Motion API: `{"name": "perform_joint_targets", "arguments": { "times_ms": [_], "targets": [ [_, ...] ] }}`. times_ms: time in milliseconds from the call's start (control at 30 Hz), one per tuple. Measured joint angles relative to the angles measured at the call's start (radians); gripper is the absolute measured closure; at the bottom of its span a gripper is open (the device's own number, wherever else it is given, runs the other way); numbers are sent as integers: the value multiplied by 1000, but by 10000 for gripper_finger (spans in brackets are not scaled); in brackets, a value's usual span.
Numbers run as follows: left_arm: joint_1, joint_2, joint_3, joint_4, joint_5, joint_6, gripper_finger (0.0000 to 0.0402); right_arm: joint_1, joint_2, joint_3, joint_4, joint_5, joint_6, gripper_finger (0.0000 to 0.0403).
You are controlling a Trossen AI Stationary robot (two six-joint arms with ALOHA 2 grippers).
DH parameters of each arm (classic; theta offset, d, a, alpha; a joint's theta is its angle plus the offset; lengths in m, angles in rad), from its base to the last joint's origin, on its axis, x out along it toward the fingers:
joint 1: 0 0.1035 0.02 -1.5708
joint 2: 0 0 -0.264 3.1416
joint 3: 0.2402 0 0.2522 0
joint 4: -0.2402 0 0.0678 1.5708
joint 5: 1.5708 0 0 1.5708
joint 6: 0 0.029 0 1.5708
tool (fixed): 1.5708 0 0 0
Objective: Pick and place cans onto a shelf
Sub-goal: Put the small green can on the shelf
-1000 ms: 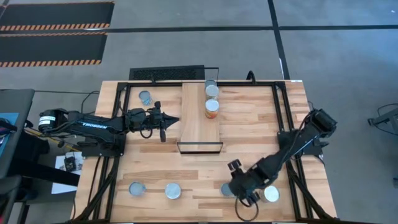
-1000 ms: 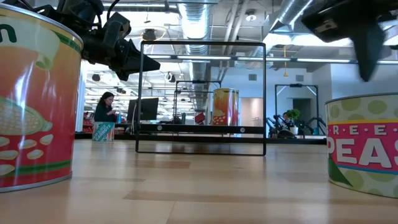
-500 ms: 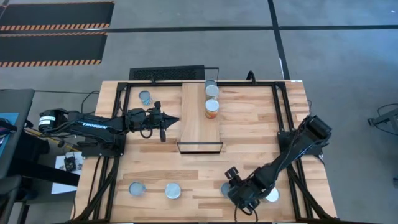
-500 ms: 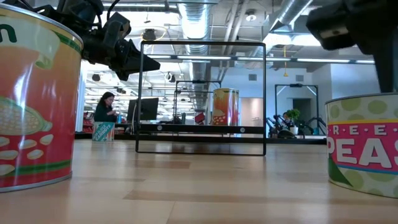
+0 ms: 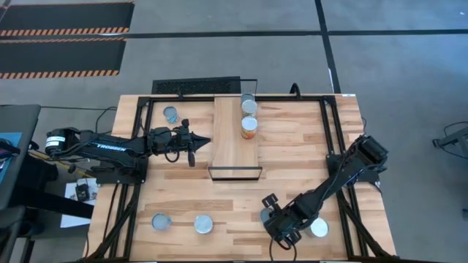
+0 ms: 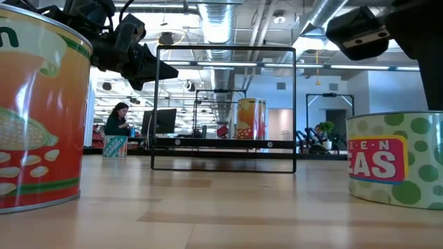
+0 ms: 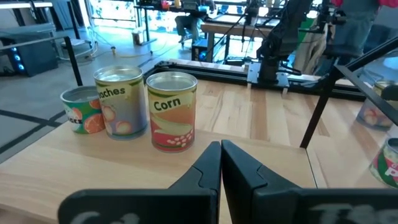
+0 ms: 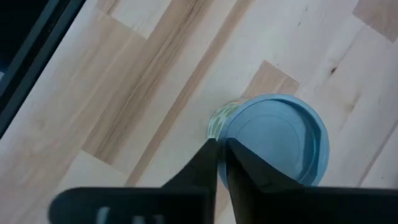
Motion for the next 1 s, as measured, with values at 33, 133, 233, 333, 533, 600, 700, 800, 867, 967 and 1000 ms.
{"name": "perform_joint_targets", "arguments": {
  "times_ms": [33,133,233,333,533,600,700,800,867,967,1000],
  "targets": [
    [0,0,0,0,0,0,401,-4,0,0,0,0,0,371],
    [0,0,0,0,0,0,401,-16,-2,0,-3,-3,6,387],
    [0,0,0,0,0,0,401,-40,-2,1,-5,-3,8,391],
    [0,0,0,-1,0,0,401,-61,-13,0,-16,-3,9,391],
    [0,0,0,-1,0,0,401,-105,-121,-1,-53,2,46,397],
    [0,0,0,-1,0,0,401,-125,-166,-1,-100,-1,85,399],
    [0,0,0,-1,0,0,401,-153,-230,-10,-174,-1,128,399],
    [0,0,0,-3,0,0,401,-179,-285,-76,-203,-14,176,400],
    [0,0,0,-3,0,0,401,-196,-325,-143,-197,-29,196,400],
    [0,0,0,-4,0,0,401,-235,-387,-216,-188,-30,209,401],
    [0,0,0,-3,0,0,401,-252,-407,-232,-190,-30,210,401]
  ]
}}
